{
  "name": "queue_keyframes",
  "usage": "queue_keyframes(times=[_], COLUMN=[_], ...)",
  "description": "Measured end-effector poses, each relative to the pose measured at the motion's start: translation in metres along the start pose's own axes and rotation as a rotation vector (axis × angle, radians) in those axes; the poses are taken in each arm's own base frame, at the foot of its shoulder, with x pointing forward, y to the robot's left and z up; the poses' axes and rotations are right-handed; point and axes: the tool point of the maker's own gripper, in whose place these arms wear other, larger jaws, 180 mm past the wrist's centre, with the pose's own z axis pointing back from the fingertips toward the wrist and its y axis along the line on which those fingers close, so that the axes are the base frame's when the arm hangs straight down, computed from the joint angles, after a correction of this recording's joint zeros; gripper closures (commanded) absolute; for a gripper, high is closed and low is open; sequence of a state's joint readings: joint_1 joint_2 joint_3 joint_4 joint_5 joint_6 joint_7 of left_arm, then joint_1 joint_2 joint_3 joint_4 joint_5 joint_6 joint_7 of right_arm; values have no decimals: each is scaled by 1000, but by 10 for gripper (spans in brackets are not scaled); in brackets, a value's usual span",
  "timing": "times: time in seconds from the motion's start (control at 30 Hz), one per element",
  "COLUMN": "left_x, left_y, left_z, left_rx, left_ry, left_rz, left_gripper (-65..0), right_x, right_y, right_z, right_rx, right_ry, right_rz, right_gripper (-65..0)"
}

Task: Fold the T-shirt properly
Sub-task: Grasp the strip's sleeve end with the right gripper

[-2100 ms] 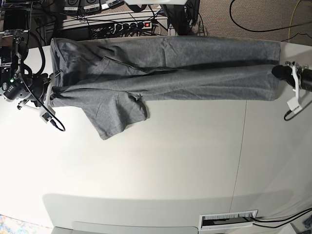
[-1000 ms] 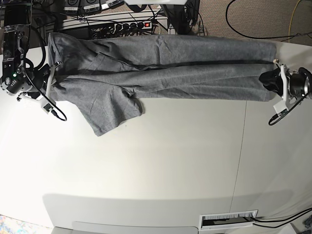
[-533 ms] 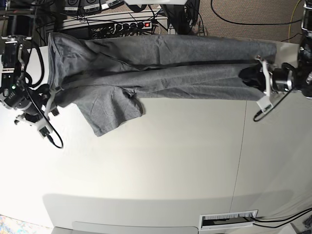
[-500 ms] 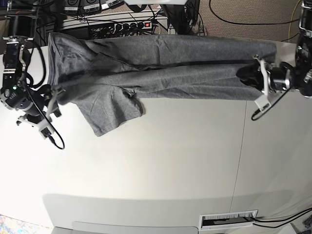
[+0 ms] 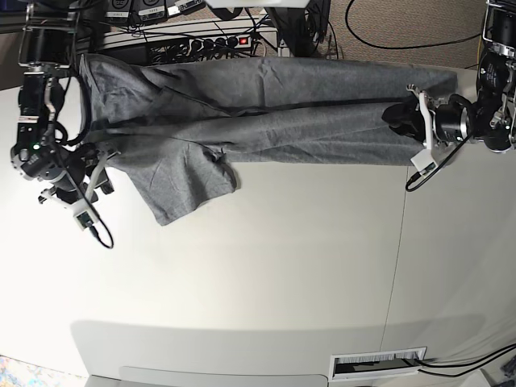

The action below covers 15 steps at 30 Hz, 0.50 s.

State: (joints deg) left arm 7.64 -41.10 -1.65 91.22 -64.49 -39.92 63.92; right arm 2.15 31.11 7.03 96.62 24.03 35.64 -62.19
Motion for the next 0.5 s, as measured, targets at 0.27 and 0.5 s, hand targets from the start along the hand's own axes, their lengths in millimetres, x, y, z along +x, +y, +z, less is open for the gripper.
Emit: queue_keyframes(times=[0.27, 0.5], left_x=[-25, -29], left_y=[-18, -21], left_z=[-8, -10], left_rx=[-56, -61], left_ry=[12, -11], left_rz=[69, 88], left_gripper=[-168, -168], right_x=[32, 30], right_y=[13, -2], right_z=[-31, -62], right_rx=[-17, -5], right_ry=[-185, -164], right_rz=[-54, -157], right_gripper=[-220, -220])
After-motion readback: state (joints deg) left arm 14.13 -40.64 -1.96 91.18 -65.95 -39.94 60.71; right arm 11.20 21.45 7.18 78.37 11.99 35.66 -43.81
